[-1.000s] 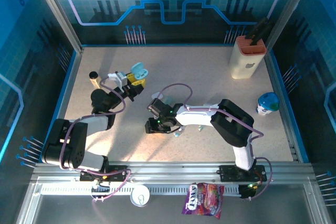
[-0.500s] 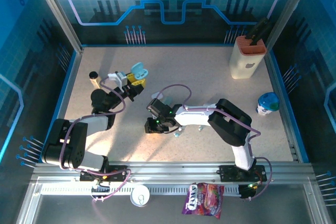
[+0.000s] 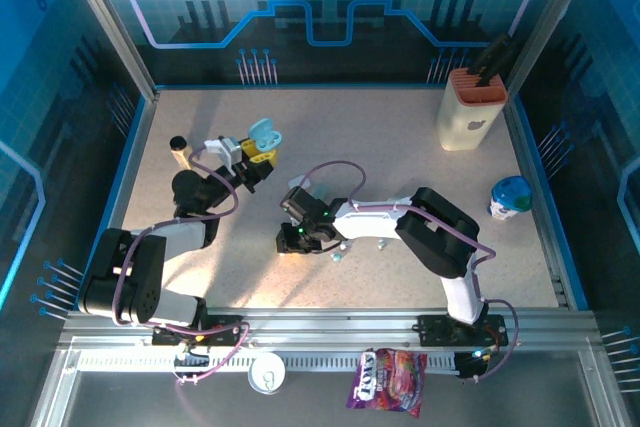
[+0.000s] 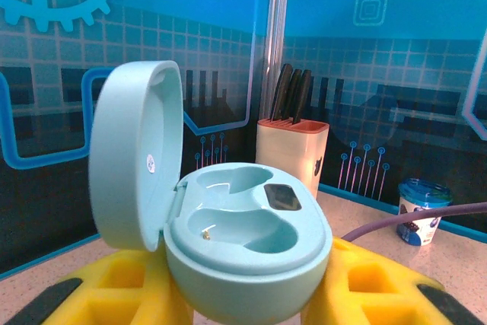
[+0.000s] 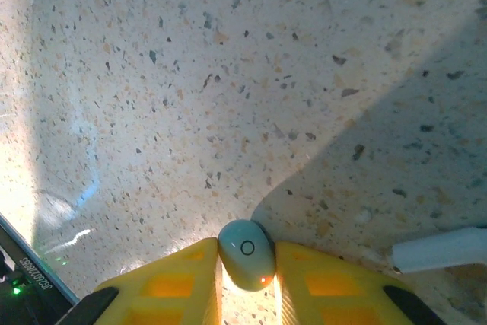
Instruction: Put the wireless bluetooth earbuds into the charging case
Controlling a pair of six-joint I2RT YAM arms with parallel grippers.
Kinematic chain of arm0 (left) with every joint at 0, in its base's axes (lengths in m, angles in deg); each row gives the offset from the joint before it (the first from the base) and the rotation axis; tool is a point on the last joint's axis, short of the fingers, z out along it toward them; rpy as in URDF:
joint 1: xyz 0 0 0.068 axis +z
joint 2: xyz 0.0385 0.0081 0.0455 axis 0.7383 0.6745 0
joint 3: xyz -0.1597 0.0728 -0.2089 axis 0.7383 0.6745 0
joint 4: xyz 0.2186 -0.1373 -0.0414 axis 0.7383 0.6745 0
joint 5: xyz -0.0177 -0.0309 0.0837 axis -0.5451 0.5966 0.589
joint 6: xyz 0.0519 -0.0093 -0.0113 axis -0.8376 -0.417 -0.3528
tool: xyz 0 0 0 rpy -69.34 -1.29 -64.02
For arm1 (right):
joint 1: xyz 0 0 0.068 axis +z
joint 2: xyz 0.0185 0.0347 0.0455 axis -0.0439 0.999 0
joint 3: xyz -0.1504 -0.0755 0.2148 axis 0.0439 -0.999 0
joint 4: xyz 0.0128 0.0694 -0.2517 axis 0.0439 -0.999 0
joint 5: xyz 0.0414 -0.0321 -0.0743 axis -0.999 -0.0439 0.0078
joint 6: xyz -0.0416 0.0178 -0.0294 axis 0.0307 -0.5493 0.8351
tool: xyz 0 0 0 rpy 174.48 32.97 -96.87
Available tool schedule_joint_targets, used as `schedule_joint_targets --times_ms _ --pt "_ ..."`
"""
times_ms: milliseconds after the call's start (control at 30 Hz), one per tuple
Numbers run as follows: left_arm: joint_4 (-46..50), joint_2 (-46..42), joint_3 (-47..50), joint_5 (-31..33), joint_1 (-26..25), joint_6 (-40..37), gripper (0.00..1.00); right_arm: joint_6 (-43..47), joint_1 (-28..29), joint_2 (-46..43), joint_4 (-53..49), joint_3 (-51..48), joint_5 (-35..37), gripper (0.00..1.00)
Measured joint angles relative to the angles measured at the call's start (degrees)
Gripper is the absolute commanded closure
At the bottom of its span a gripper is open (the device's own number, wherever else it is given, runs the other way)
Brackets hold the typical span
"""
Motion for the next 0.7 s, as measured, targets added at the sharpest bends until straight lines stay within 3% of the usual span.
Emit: schedule_joint_targets --times_ms 267,700 --pt "0.0 0.0 0.0 0.0 0.0 0.0 0.75 0.3 0.2 -3.0 -0.3 -2.8 4.3 0.81" --pt "0.0 0.0 0.0 0.0 -2.7 -0.2 0.76 3.8 -3.0 -22.6 -12.9 -13.1 19.2 0.81"
